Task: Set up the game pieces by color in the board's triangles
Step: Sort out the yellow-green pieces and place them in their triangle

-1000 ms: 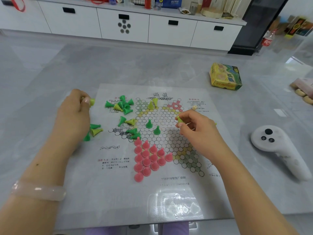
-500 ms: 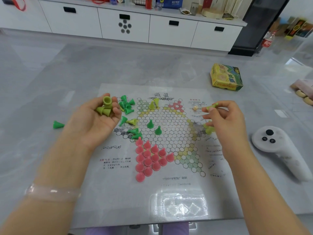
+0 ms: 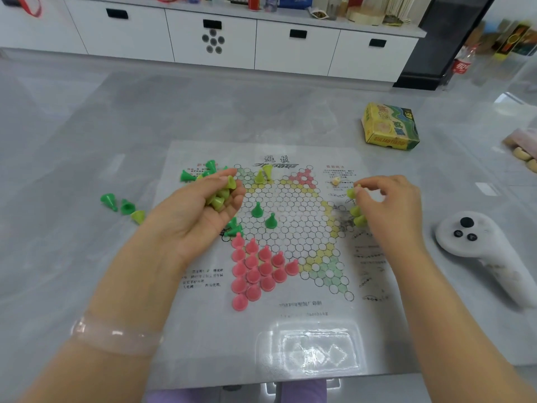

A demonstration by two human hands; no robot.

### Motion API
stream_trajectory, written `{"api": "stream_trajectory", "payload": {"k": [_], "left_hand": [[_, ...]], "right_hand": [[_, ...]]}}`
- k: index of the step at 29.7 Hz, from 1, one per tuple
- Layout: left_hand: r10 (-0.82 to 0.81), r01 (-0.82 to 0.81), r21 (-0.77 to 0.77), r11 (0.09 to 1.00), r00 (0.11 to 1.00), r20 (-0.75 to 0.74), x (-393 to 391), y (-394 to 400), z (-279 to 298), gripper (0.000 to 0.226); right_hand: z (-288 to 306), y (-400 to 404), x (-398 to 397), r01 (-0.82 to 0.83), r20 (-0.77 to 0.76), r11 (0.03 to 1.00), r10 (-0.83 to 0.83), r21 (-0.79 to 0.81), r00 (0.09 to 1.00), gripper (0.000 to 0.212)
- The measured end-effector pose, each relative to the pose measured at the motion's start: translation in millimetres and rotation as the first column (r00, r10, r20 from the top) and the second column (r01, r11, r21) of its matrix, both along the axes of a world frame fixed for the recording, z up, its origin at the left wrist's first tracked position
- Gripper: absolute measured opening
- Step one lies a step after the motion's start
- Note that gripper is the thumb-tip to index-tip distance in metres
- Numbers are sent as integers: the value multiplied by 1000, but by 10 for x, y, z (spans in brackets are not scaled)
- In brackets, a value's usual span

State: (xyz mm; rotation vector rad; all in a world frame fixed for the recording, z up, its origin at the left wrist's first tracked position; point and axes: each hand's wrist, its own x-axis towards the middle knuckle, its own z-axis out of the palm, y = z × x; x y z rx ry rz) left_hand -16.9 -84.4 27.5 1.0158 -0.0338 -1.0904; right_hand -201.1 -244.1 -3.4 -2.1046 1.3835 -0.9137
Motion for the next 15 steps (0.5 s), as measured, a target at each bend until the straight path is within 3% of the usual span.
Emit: {"api": "stream_trajectory", "payload": {"k": [7,15], "left_hand": [[4,-4,2,1000,998,61,0,-6,10,18],[-2,0,19,1000,995,98,8,-1,5,18]], "right_hand": [[-54,-20,33,11,-269,999,-19,-31,963,15],[-81,-2,34,7,-307,1000,-10,-11,952,16]]}}
